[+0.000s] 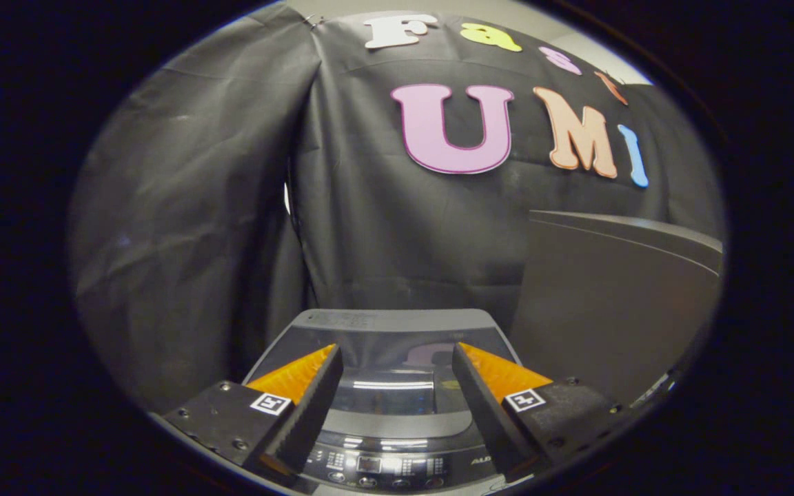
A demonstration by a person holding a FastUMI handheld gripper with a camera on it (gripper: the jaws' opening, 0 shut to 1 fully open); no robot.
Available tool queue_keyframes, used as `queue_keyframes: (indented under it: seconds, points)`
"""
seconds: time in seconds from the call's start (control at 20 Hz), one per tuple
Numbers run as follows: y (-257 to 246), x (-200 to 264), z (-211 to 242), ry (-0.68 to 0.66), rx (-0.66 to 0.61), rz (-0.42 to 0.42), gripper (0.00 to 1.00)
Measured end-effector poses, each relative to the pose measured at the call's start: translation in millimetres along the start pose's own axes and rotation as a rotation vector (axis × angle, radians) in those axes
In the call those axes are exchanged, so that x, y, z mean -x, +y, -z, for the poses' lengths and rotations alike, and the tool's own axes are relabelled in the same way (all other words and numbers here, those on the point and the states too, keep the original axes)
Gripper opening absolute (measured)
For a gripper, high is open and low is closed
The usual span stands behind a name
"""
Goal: Put the clothes into the washing machine and then close the washing machine lid.
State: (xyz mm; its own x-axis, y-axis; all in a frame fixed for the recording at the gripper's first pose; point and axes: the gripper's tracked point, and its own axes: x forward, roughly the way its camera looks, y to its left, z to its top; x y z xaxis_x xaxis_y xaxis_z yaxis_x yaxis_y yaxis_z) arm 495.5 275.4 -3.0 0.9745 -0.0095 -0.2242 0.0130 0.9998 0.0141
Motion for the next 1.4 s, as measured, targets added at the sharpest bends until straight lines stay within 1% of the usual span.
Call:
queue_keyframes:
  seconds: [0.2, 0.45, 0.7, 0.95, 1.0, 1.15, 1.35, 1.4]
  points:
    - [-18.5, 25.1, -13.5, -0.046, 0.02, 0.011, 0.97]
    - [-32.5, 49.8, -22.1, -0.067, -0.014, -0.007, 0.97]
    - [-47.4, 73.3, -14.1, -0.05, -0.011, -0.028, 0.97]
    - [-60.2, 110.1, -6.0, -0.021, -0.021, -0.03, 0.96]
    - [-63.2, 118.0, -8.7, -0.028, -0.019, -0.03, 0.96]
    - [-83.4, 152.4, -20.2, -0.073, 0.008, 0.007, 0.96]
    - [-100.9, 200.8, -43.4, -0.179, 0.044, 0.019, 0.96]
    - [-105.4, 211.1, -46.9, -0.19, 0.033, 0.022, 0.96]
